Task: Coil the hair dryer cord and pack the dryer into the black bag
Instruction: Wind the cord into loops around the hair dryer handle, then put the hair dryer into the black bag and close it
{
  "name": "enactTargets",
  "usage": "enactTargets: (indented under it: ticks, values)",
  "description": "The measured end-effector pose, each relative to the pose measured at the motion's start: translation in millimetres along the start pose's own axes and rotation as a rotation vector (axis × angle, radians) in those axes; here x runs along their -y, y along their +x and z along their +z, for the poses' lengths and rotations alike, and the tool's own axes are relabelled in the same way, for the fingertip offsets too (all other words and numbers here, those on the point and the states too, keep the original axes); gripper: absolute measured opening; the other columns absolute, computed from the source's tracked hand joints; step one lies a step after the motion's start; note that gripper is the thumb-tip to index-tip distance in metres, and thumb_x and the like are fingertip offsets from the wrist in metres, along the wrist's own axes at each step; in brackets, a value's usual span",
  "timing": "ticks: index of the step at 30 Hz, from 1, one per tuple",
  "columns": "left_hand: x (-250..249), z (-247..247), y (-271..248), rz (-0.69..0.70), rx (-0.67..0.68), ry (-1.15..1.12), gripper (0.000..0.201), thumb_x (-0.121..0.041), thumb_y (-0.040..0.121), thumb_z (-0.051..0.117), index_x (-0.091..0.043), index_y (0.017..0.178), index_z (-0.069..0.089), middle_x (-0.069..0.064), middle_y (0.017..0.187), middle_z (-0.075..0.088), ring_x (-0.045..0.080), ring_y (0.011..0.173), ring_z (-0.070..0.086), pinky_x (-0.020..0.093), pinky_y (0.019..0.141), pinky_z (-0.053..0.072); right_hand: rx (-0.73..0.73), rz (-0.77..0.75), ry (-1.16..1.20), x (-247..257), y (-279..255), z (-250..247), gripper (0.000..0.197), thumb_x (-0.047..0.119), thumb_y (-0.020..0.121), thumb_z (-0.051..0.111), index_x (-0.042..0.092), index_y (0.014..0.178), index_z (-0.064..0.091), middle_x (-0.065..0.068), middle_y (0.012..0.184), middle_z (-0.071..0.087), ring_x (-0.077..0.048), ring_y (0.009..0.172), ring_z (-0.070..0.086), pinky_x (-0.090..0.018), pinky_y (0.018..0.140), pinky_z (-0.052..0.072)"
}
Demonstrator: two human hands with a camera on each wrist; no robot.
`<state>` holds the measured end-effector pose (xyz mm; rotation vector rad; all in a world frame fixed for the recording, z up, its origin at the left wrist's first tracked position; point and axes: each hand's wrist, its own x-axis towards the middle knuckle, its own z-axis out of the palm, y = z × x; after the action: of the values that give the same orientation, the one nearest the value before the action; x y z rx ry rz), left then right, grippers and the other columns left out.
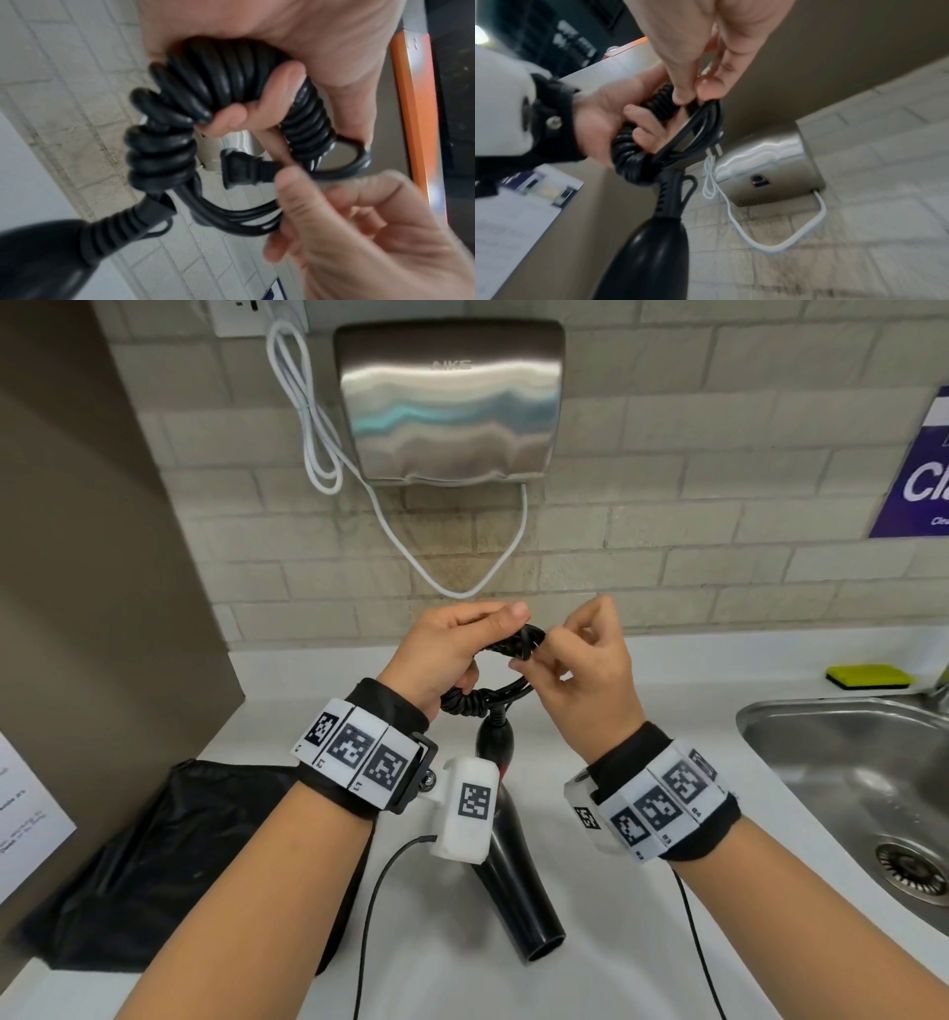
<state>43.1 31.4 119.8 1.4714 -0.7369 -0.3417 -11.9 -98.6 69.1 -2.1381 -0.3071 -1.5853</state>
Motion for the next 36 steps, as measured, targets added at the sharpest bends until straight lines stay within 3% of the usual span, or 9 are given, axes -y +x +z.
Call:
enactTargets:
  ticks: [2, 7, 12, 16, 22, 24, 27, 31, 36]
  values:
    - [0, -2, 0, -0.008, -0.015, 0.006, 0.002, -0.021, 0.079, 0.068, -0.022, 0.081, 0.069, -0.011, 0.061, 0.065, 0.004, 0.035, 0.029, 0.014, 0.036, 0.024, 0.075, 0.253, 0.058, -2, 5, -4, 0.036, 0.008, 0.069, 0.075, 0.019, 0.082, 0.044, 0.006, 0.076, 0.037, -0.006, 0.062, 0.036, -0.011, 0.059, 0.036]
    - [3, -2, 1, 0.021, -0.002, 0.069, 0.022, 0.0, 0.076, 0.069, -0.022, 0.079, 0.068, -0.01, 0.056, 0.061, 0.003, 0.036, 0.032, 0.013, 0.037, 0.027, 0.57, 0.719, 0.335, -8, 20, -8, 0.072, 0.007, 0.078, 0.066, 0.025, 0.136, 0.026, 0.004, 0.096, 0.053, -0.008, 0.089, 0.054, -0.026, 0.084, 0.044]
    - [0, 0, -2, 0.054, 0.046, 0.04, 0.025, 0.012, 0.075, 0.064, -0.013, 0.08, 0.063, -0.013, 0.048, 0.059, -0.001, 0.036, 0.045, 0.007, 0.038, 0.032, 0.574, 0.949, 0.837, -15, 29, -8, 0.06, 0.01, 0.06, 0.04, 0.033, 0.115, 0.048, -0.011, 0.101, 0.055, -0.02, 0.083, 0.053, -0.036, 0.078, 0.044]
    - [-1, 1, -7, 0.101, 0.092, 0.041, 0.026, 0.014, 0.076, 0.062, -0.011, 0.082, 0.062, -0.015, 0.052, 0.063, -0.004, 0.045, 0.057, 0.005, 0.045, 0.04, 0.41, 0.938, 0.907, -15, 26, -7, 0.017, 0.011, 0.09, 0.043, 0.014, 0.095, 0.059, -0.01, 0.097, 0.057, -0.018, 0.082, 0.058, -0.025, 0.069, 0.054]
    - [4, 4, -8, 0.031, -0.101, 0.04, 0.015, -0.019, 0.081, 0.068, -0.027, 0.069, 0.072, -0.012, 0.057, 0.062, 0.007, 0.039, 0.032, 0.017, 0.042, 0.026, 0.107, 0.743, 0.65, -15, 35, -10, 0.033, -0.014, 0.084, 0.051, 0.016, 0.077, 0.062, -0.001, 0.081, 0.058, -0.003, 0.062, 0.062, -0.019, 0.068, 0.054]
    - [2, 5, -8, -0.024, -0.111, 0.062, 0.005, -0.023, 0.083, 0.067, -0.026, 0.079, 0.068, -0.011, 0.067, 0.064, 0.007, 0.037, 0.03, 0.019, 0.042, 0.027, 0.047, 0.663, 0.656, -11, 41, -13, 0.034, -0.018, 0.081, 0.051, 0.014, 0.075, 0.063, -0.001, 0.085, 0.056, -0.004, 0.064, 0.062, -0.019, 0.067, 0.053]
    - [-1, 2, -9, -0.096, -0.043, 0.158, 0.016, -0.028, 0.085, 0.064, -0.027, 0.1, 0.06, -0.006, 0.083, 0.064, 0.005, 0.035, 0.03, 0.016, 0.04, 0.03, -0.002, 0.548, 0.687, -2, 45, -16, 0.037, -0.021, 0.076, 0.053, 0.014, 0.074, 0.065, 0.001, 0.088, 0.053, -0.007, 0.072, 0.06, -0.022, 0.071, 0.054]
    - [-6, 3, -11, -0.127, 0.101, 0.267, 0.011, -0.029, 0.085, 0.063, -0.027, 0.092, 0.071, -0.006, 0.09, 0.068, 0.001, 0.035, 0.034, 0.013, 0.04, 0.029, 0.021, 0.49, 0.726, 7, 44, -17, 0.036, -0.011, 0.07, 0.056, 0.022, 0.084, 0.059, 0.002, 0.092, 0.057, -0.018, 0.084, 0.059, -0.032, 0.078, 0.057]
    - [-3, 4, -10, -0.103, -0.022, 0.213, 0.007, -0.023, 0.083, 0.066, -0.024, 0.084, 0.073, -0.003, 0.089, 0.071, -0.001, 0.036, 0.04, 0.015, 0.042, 0.029, 0.051, 0.667, 0.59, -1, 26, -21, 0.029, 0.006, 0.087, 0.056, 0.023, 0.103, 0.04, 0.005, 0.096, 0.051, -0.019, 0.085, 0.058, -0.031, 0.077, 0.052]
